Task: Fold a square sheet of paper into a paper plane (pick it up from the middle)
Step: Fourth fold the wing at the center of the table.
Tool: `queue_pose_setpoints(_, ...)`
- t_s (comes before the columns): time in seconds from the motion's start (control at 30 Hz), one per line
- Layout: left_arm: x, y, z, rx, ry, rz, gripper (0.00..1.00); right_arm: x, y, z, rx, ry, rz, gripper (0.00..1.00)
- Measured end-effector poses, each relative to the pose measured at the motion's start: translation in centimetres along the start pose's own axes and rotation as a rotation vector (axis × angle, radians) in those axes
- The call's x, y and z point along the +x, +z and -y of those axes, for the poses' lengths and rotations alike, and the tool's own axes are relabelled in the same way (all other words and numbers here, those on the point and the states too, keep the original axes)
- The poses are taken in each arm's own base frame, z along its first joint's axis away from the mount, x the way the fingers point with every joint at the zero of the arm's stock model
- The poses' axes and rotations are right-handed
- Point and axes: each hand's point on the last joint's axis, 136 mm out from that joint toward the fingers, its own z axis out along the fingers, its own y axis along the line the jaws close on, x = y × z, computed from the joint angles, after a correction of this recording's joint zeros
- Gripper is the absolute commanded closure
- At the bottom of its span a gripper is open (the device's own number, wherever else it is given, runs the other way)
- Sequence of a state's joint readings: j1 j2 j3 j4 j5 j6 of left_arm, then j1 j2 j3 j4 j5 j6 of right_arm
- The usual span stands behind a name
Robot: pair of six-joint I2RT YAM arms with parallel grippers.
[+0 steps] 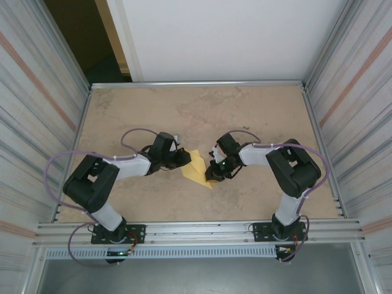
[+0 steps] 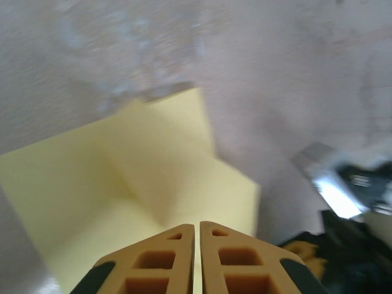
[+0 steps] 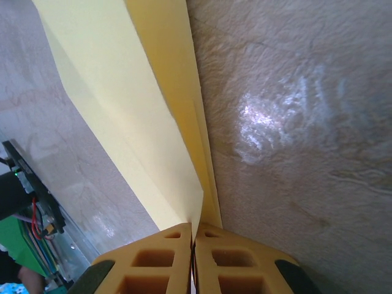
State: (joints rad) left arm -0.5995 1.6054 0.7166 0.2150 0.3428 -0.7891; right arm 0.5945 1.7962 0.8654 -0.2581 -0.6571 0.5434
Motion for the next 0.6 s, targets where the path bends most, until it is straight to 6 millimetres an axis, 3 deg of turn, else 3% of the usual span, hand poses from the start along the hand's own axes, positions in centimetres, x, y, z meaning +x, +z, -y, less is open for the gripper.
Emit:
queue_pose_setpoints(0.1,0.6,-0.3,2.3,0.050,0.045,0.002,0.87,0.0,0.0,0.0,0.001,0.002,-0.003,0.88)
queue_pose_setpoints(0.2,2.0,0.3,2.9,0.066,0.066,-0.032,0.87,0.0,0.0,0.0,0.001,0.002,-0.003,0.87)
queue_pose_setpoints(0.43,4.2,3.0,1.2,0.032,0.032,-0.120,0.88,0.0,0.0,-0.1,0.000,0.003,-0.007,0.86)
queue_pose_setpoints(0.6,4.1,3.7,0.9,0.009,0.010,-0.131,0.89,0.0,0.0,-0.1,-0.001,0.003,-0.007,0.84)
